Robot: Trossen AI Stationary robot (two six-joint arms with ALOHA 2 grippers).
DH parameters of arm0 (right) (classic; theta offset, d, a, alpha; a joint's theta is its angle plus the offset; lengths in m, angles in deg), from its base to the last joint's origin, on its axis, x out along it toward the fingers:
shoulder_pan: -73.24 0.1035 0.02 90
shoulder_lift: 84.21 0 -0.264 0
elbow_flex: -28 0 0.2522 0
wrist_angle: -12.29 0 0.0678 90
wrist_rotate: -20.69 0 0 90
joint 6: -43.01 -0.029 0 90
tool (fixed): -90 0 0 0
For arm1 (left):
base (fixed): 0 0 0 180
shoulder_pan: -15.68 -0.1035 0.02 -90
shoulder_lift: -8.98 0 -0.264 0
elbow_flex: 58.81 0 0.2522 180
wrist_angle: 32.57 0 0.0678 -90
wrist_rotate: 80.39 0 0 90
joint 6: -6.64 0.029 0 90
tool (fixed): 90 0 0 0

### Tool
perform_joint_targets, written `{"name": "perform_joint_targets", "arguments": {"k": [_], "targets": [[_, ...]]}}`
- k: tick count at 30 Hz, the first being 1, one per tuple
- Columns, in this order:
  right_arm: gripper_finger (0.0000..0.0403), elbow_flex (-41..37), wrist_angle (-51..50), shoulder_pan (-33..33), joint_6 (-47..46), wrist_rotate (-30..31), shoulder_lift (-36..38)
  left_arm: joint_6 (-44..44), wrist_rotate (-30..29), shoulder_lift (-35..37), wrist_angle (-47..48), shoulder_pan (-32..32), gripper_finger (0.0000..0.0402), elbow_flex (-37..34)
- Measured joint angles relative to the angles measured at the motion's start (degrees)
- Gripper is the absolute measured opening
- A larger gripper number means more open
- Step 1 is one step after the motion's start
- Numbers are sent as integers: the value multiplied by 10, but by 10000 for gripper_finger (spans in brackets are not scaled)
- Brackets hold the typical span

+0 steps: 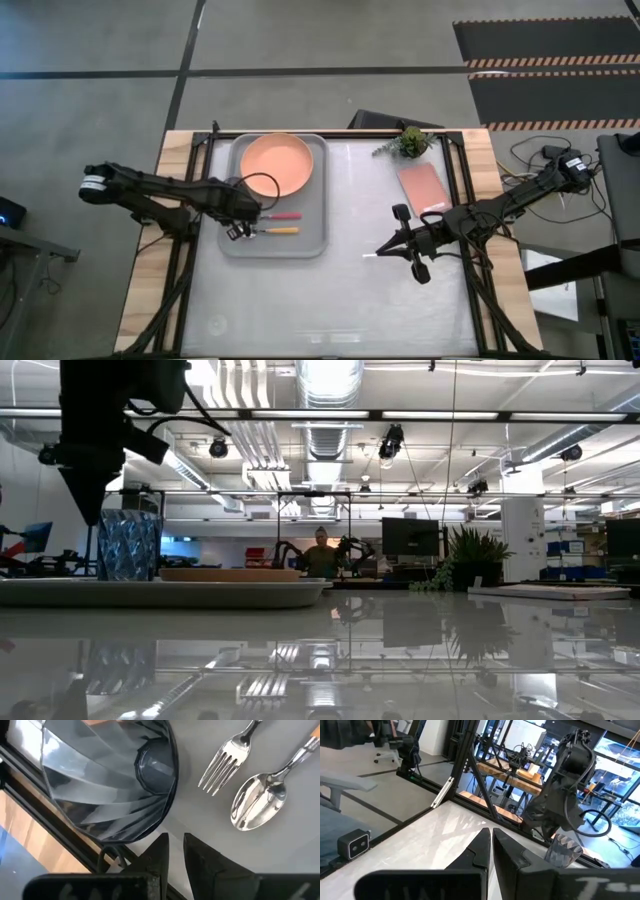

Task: Pick and place plate/cup/fork/spoon on tray
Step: Return to Home Position

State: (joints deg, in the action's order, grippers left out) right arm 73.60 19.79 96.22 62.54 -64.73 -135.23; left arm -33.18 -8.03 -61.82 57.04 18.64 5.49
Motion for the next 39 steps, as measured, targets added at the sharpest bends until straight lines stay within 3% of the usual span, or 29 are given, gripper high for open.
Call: {"name": "perform_joint_targets", "arguments": {"k": [6, 10, 13, 16, 20, 22, 24, 32, 39], "targets": [[9, 0, -4, 0, 0, 0, 0, -48, 52, 6, 21, 5, 40, 31], [9, 0, -21, 0, 17, 0, 0, -36, 52, 19, 5, 25, 40, 56], [9, -8, -18, -2, 26, 1, 5, 26, 50, 42, -73, 51, 40, 60], [9, -27, -18, -8, 29, 1, 19, 138, 50, 74, -210, 83, 40, 50], [9, -59, -12, -25, 18, 1, 55, 359, 115, 123, -438, 120, 40, 9], [9, -79, -3, -36, 9, 0, 76, 463, 190, 153, -515, 126, 40, -19], [9, -102, 9, -47, -6, 0, 97, 524, 226, 185, -567, 123, 40, -51], [9, -208, 90, -91, -54, -1, 174, 547, 220, 323, -682, 57, 40, -186], [9, -246, 100, -115, -49, -1, 229, 543, 220, 416, -729, 14, 40, -278]]}}
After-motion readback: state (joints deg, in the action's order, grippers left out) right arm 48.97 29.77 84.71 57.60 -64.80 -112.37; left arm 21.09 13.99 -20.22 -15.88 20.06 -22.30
